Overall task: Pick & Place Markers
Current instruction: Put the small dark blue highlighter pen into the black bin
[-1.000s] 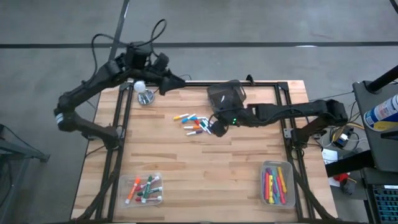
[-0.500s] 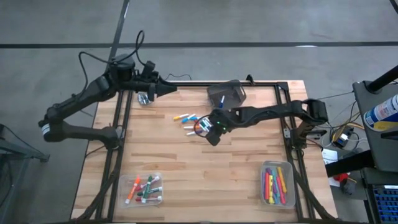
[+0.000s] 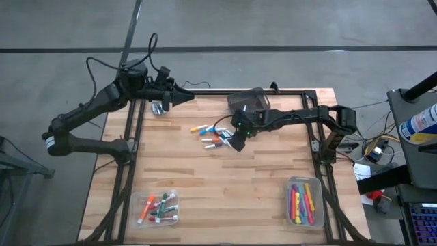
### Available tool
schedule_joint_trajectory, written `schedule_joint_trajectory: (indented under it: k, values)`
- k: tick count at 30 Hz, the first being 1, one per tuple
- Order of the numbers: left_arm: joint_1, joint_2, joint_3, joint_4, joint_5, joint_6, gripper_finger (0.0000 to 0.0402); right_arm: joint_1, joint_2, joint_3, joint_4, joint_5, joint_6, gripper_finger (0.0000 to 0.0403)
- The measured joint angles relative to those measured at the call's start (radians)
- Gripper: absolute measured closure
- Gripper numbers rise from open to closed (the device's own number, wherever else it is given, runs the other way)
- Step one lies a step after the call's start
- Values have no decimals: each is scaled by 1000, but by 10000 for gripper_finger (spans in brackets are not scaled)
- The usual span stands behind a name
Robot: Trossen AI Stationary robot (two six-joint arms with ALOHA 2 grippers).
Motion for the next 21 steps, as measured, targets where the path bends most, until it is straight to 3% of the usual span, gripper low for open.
schedule_joint_trajectory:
  k: [21]
  values:
    - [0, 1, 0, 0, 0, 27, 255, -16, 0, -191, 255, -10, 5, 286]
